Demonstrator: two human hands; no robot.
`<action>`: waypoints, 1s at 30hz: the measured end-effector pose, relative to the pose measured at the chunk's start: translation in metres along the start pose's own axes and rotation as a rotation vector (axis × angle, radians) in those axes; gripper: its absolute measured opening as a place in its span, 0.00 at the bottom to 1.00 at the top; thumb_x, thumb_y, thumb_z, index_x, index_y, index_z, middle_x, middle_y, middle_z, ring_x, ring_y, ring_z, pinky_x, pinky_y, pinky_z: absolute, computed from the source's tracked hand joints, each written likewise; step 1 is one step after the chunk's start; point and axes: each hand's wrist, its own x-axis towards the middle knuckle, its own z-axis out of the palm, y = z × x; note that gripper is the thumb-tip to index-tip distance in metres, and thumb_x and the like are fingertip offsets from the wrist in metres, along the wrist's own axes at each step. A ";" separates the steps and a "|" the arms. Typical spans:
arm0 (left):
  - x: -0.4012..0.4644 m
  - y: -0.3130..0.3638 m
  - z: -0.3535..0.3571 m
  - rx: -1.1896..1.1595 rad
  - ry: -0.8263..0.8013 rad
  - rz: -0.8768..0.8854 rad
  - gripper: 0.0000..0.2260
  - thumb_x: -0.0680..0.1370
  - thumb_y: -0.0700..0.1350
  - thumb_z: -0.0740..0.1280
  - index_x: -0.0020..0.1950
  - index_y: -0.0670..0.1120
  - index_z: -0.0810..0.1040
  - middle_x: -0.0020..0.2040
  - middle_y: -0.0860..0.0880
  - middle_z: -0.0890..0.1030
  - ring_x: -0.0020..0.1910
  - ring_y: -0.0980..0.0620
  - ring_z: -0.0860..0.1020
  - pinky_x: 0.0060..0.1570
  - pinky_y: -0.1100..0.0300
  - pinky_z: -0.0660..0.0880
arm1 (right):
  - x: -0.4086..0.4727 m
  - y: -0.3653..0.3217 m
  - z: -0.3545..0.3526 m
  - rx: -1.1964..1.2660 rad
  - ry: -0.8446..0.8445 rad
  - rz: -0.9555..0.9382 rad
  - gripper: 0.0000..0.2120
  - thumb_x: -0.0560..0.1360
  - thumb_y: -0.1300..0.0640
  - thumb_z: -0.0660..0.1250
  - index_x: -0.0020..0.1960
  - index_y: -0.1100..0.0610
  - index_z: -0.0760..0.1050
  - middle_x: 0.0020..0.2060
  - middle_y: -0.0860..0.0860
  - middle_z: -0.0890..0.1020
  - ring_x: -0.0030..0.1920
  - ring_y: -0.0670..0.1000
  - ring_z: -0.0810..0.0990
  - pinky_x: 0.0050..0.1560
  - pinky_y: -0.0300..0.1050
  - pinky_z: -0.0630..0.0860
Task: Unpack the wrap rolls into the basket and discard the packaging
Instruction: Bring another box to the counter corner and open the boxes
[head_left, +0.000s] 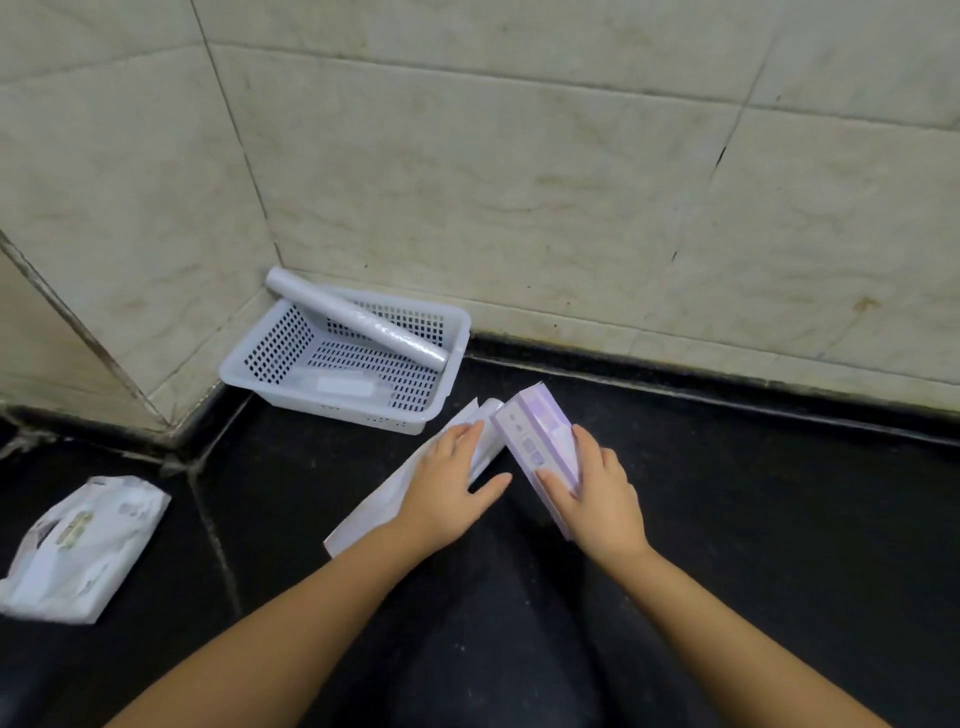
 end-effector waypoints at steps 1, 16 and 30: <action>0.002 0.016 0.001 -0.203 -0.014 -0.041 0.31 0.75 0.54 0.66 0.74 0.51 0.58 0.71 0.50 0.67 0.70 0.53 0.65 0.69 0.56 0.63 | -0.003 -0.003 -0.002 0.021 0.024 -0.004 0.35 0.74 0.40 0.61 0.75 0.51 0.53 0.64 0.54 0.71 0.63 0.55 0.71 0.61 0.54 0.69; 0.000 0.050 -0.027 -0.867 -0.449 -0.102 0.19 0.77 0.42 0.66 0.62 0.61 0.72 0.61 0.54 0.80 0.61 0.55 0.77 0.55 0.62 0.76 | 0.010 -0.013 -0.072 0.744 -0.297 0.018 0.30 0.73 0.48 0.68 0.72 0.48 0.62 0.62 0.50 0.76 0.61 0.49 0.77 0.67 0.53 0.71; -0.002 0.081 -0.038 -0.092 -0.047 0.219 0.21 0.71 0.56 0.69 0.61 0.55 0.68 0.55 0.54 0.76 0.55 0.55 0.74 0.55 0.51 0.74 | 0.006 -0.026 -0.084 0.594 -0.355 -0.059 0.30 0.73 0.49 0.68 0.72 0.52 0.64 0.62 0.48 0.77 0.60 0.46 0.77 0.63 0.45 0.73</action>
